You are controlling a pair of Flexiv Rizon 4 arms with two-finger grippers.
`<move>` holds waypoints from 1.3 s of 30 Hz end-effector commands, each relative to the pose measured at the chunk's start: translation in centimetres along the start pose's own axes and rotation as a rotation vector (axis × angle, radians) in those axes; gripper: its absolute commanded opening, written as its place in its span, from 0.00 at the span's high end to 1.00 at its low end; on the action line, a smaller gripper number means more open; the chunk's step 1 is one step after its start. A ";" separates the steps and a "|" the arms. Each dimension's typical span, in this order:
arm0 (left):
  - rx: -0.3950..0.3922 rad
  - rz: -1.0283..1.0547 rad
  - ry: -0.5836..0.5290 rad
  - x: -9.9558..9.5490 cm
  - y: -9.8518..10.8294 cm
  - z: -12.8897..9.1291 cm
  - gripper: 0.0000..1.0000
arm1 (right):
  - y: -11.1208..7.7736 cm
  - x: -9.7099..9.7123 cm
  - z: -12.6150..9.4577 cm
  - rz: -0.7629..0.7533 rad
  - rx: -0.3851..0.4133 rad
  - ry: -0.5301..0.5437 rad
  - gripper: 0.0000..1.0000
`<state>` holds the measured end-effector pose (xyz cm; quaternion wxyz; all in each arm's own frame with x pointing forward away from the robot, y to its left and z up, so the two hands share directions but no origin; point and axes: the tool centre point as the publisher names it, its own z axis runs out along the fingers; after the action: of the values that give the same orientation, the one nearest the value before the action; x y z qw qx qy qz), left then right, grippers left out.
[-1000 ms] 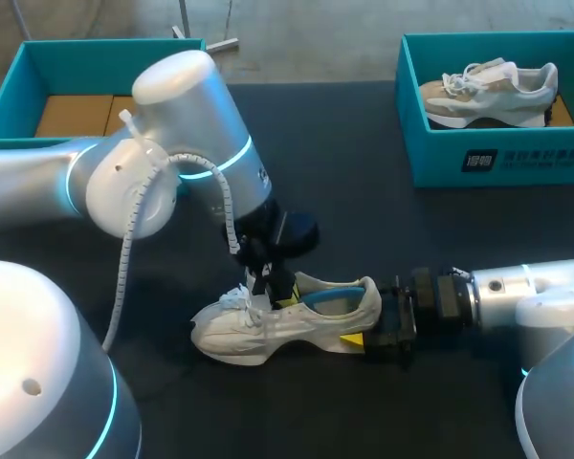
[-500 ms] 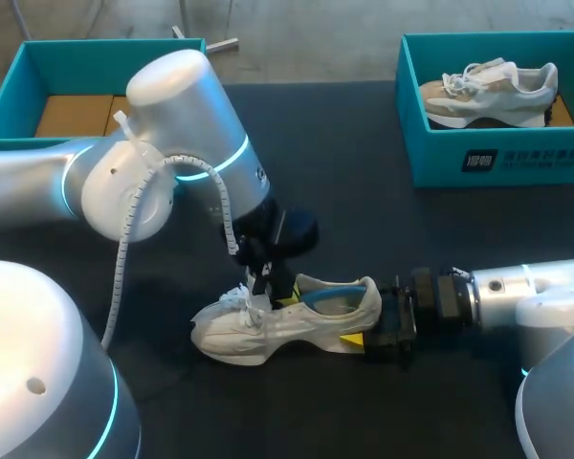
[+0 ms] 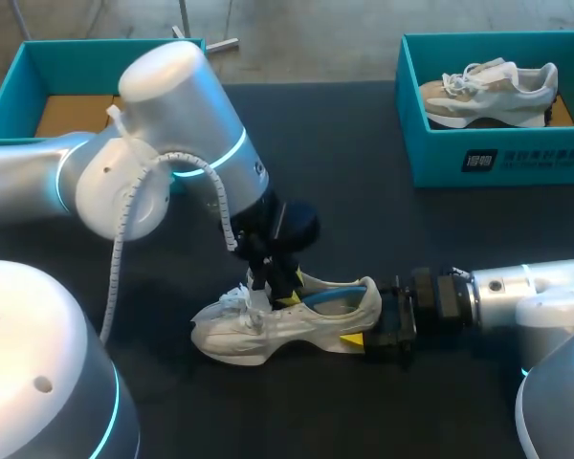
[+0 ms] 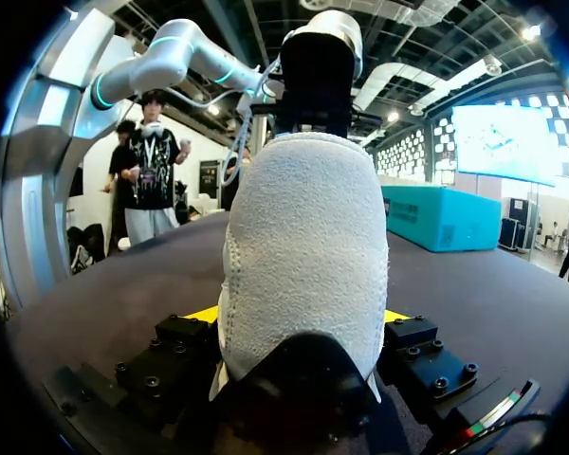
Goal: Take the shoe out of the shoebox, open the shoe tongue, remove and reinsert the insole, then place the shoe into the shoebox
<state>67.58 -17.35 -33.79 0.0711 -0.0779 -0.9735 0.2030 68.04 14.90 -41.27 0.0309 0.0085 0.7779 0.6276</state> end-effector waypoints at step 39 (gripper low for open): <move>-0.060 0.074 -0.166 0.0 -4.9 1.8 0.60 | 0.0 0.1 0.2 0.000 0.005 0.000 1.00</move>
<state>67.03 -22.13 -33.20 -0.0162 -0.1000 -0.9775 0.1848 68.04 14.91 -41.27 0.0309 0.0085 0.7779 0.6276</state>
